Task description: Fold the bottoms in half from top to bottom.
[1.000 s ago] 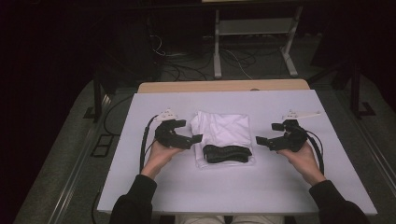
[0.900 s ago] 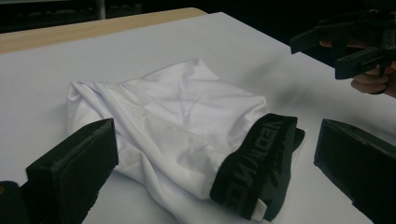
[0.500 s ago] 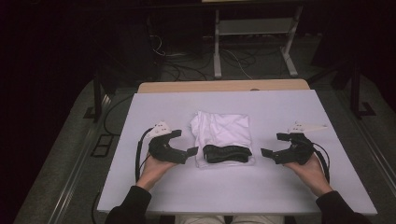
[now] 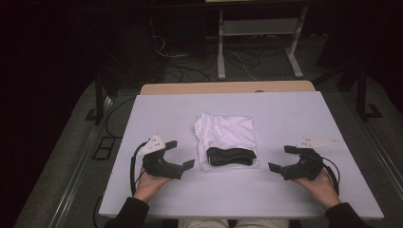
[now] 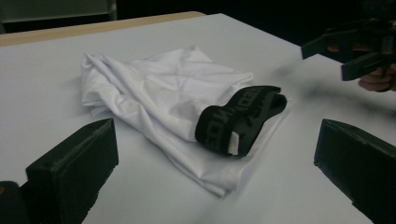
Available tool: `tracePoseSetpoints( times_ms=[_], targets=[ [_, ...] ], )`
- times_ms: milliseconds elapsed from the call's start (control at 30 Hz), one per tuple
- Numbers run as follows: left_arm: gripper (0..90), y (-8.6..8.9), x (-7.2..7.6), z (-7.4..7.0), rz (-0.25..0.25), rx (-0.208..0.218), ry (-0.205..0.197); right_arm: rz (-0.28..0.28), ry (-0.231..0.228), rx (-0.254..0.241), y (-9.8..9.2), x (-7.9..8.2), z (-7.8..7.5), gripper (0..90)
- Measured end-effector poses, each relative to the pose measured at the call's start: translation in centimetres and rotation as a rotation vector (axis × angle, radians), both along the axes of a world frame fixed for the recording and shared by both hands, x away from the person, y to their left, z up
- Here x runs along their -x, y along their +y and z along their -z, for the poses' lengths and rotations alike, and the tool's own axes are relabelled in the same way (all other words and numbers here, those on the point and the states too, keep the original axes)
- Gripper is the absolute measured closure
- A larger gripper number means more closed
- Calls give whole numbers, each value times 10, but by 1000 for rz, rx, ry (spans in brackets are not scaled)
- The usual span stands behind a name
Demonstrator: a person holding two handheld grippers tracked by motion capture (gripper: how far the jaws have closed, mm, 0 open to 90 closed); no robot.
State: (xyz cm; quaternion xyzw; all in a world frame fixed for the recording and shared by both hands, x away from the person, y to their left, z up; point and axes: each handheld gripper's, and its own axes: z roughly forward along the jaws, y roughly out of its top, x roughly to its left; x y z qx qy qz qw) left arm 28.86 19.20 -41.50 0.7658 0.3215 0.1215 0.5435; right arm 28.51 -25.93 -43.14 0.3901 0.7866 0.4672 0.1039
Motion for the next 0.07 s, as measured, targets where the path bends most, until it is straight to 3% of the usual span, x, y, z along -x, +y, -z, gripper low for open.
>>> tracePoseSetpoints(
  times_ms=[67],
  targets=[
    [0, 1, -1, 2, -5, -6, 6, -4, 4, -2, 0, 1, 0, 0]
  ],
)
